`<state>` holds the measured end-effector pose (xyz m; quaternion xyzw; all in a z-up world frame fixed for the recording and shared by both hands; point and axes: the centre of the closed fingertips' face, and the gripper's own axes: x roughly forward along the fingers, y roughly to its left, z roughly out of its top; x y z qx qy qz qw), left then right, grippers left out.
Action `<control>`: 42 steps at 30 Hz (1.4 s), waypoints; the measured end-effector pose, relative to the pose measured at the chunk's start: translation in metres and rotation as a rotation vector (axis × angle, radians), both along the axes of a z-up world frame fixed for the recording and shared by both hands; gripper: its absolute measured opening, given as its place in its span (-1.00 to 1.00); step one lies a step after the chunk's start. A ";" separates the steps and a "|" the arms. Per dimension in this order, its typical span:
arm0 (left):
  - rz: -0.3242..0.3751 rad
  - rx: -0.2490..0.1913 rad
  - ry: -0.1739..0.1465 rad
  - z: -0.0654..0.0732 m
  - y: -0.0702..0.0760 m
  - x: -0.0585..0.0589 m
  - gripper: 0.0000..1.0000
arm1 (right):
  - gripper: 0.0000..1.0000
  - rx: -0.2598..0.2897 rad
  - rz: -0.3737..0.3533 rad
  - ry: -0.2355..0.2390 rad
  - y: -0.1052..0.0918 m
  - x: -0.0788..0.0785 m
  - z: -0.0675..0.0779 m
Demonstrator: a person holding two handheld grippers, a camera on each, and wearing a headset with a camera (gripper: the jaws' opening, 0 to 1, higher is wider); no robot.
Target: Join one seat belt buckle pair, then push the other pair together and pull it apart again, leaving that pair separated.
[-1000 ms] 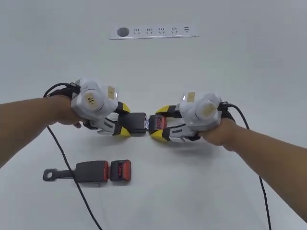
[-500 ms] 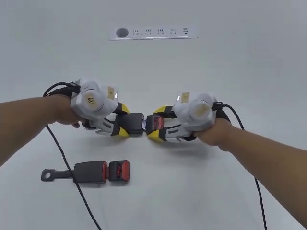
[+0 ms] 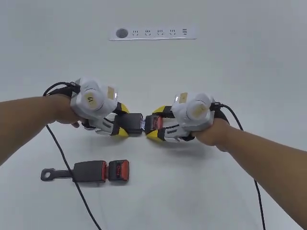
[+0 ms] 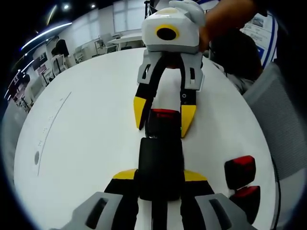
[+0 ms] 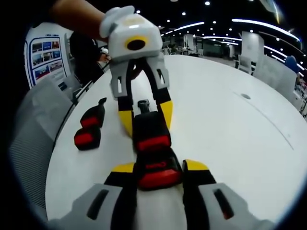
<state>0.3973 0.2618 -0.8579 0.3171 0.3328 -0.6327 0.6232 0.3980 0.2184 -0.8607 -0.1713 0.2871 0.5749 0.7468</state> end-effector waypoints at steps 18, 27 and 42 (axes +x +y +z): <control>-0.005 -0.041 0.010 0.001 0.002 -0.001 -0.31 | -0.27 -0.002 -0.004 0.006 -0.015 -0.002 0.000; 0.001 -0.042 0.013 0.002 0.002 -0.002 -0.30 | -0.27 -0.020 0.012 0.002 -0.028 -0.006 -0.001; 0.002 -0.041 0.020 0.001 0.003 -0.003 -0.30 | -0.26 -0.035 -0.008 0.005 -0.069 -0.010 -0.001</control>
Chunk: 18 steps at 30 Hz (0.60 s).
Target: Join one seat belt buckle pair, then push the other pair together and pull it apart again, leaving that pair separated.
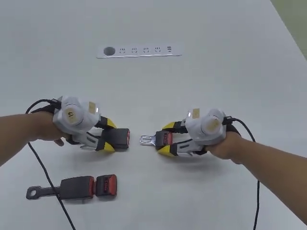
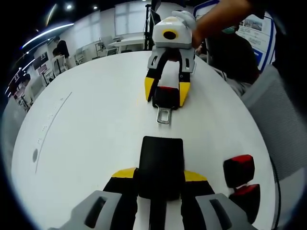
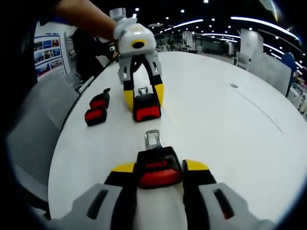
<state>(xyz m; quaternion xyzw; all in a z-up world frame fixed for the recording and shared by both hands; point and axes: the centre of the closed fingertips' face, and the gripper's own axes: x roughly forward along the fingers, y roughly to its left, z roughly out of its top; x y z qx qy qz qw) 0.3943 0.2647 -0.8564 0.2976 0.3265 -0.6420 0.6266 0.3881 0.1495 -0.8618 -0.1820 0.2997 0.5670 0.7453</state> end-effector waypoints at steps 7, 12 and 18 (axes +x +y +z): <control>0.001 -0.009 0.005 0.000 0.000 0.000 -0.30 | -0.26 -0.002 -0.009 0.003 -0.018 -0.002 0.000; 0.001 -0.013 0.006 0.000 0.001 0.000 -0.30 | -0.26 -0.003 -0.028 0.010 -0.028 -0.004 0.000; 0.003 -0.015 0.008 0.001 0.001 0.000 -0.29 | -0.26 -0.003 -0.041 0.015 -0.036 -0.007 0.001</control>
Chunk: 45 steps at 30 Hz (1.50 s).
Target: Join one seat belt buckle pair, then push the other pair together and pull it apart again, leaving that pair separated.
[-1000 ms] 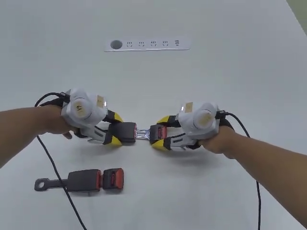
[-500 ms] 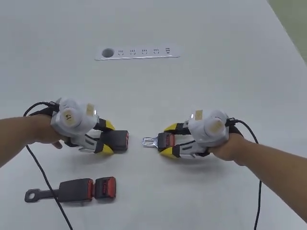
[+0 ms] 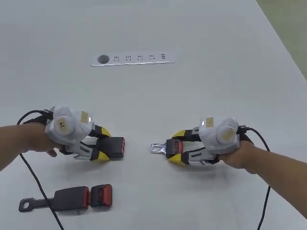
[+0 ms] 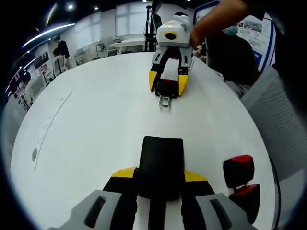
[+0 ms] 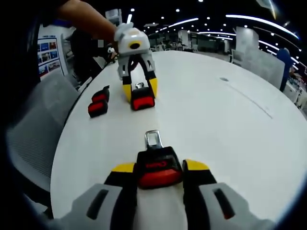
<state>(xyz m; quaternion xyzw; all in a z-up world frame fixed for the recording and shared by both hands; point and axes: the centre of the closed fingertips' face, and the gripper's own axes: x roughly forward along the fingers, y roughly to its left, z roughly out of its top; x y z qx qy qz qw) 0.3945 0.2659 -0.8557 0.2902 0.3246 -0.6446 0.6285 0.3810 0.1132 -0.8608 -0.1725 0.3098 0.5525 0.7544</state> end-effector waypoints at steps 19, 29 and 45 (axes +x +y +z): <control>0.001 -0.005 0.003 0.000 -0.001 -0.001 -0.29 | -0.24 -0.024 -0.025 0.004 -0.037 -0.011 0.002; 0.020 0.014 0.008 0.001 -0.003 -0.002 -0.28 | -0.23 -0.059 -0.007 -0.012 -0.036 -0.009 0.001; 0.325 -0.139 -0.005 0.054 -0.010 0.013 0.48 | 0.47 0.028 -0.287 -0.140 -0.030 0.007 0.051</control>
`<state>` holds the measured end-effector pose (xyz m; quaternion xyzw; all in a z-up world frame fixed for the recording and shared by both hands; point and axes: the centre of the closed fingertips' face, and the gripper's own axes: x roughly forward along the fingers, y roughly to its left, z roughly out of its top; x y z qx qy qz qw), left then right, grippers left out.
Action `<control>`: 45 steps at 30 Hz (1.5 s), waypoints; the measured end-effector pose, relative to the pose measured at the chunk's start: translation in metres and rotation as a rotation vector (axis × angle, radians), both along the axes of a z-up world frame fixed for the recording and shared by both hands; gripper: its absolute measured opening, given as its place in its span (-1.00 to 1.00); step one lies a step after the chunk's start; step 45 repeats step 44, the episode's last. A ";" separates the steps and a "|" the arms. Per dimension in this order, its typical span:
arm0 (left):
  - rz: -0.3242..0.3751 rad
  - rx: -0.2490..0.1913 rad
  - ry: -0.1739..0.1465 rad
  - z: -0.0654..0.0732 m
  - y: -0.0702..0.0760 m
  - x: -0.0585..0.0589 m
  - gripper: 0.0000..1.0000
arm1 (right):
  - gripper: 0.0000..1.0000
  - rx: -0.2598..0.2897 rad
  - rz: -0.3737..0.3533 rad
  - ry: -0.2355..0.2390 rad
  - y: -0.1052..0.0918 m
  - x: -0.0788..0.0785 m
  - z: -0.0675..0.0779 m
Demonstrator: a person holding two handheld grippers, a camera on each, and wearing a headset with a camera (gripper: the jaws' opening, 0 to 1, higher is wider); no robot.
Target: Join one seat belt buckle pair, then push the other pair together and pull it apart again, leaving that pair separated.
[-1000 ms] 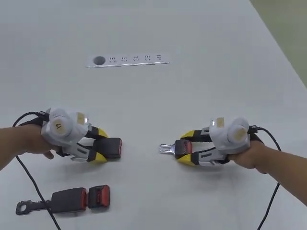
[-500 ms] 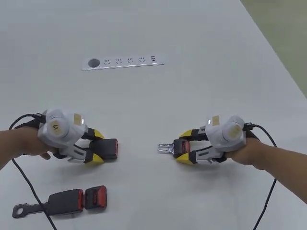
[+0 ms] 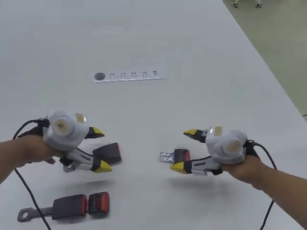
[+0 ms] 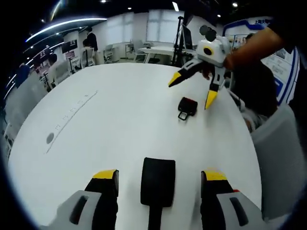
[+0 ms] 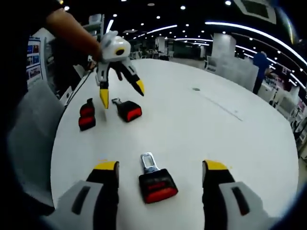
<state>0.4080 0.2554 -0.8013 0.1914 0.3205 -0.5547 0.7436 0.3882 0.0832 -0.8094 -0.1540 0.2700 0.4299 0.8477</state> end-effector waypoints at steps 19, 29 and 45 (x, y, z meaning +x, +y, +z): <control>0.435 -0.245 -0.055 0.065 0.060 -0.049 0.97 | 0.80 0.128 -0.268 -0.106 0.027 -0.040 0.055; 0.572 -0.304 -0.057 0.071 0.115 -0.101 1.00 | 0.89 0.168 -0.285 -0.176 0.042 -0.076 0.081; 0.578 -0.341 -0.063 0.068 0.155 -0.155 1.00 | 0.95 0.169 -0.356 -0.188 0.027 -0.143 0.079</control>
